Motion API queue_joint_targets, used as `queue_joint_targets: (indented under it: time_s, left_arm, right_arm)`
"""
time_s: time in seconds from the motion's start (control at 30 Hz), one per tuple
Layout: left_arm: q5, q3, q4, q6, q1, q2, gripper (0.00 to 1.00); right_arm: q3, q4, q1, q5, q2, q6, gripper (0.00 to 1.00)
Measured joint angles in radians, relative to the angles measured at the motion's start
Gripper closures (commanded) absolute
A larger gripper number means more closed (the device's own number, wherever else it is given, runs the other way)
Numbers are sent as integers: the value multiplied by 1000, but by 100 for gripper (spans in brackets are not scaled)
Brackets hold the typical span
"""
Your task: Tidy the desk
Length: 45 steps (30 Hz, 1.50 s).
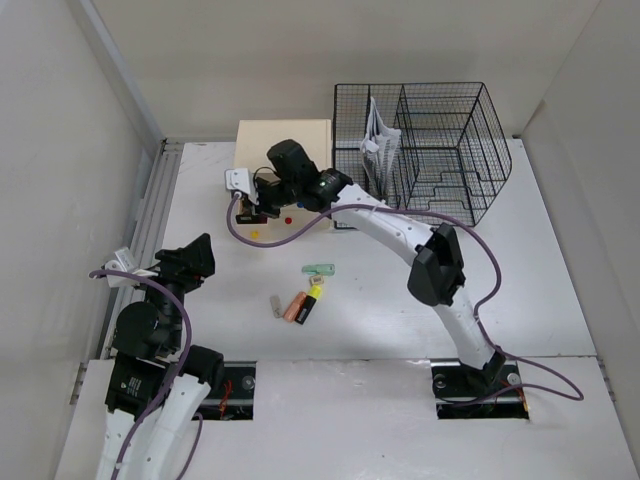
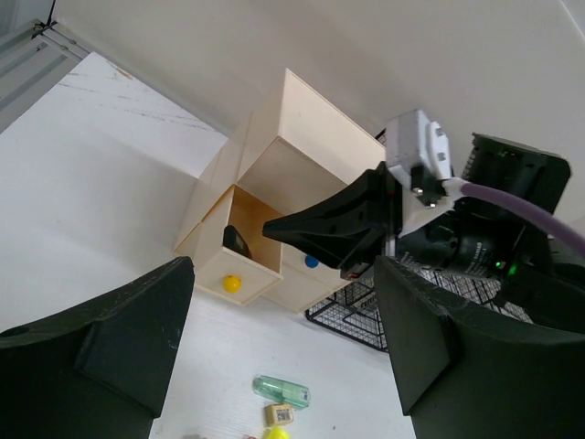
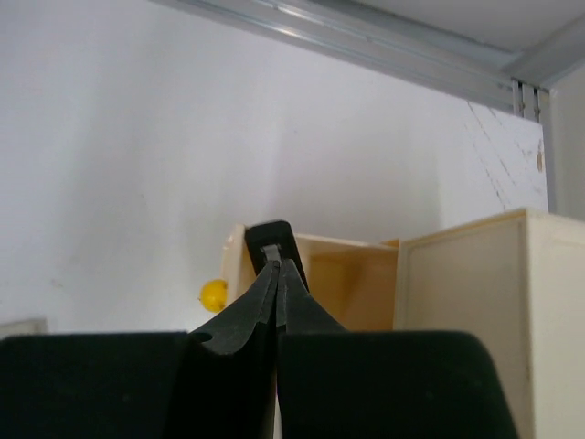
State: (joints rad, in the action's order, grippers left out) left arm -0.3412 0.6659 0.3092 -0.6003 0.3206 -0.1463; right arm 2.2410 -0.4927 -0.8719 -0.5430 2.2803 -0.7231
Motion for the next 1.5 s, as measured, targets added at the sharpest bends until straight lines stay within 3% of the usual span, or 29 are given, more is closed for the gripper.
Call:
queue_joint_targets:
  time_s: [0.37,0.83,1.3,1.5]
  left_arm:
    - [0,0,2,0,0,18,23]
    - [-7,0,3,0,0,33,23]
    - [-8,-1,14,0,0,45,23]
    - [-8,-1,16,0,0,45,23]
  right_arm:
    - [0,8,-63,-82,-34,121,100]
    - [21,101,-79,85,31,252,100]
    - [23,119,-79,251,69,276,100]
    - [23,117,-79,196,69,271,100]
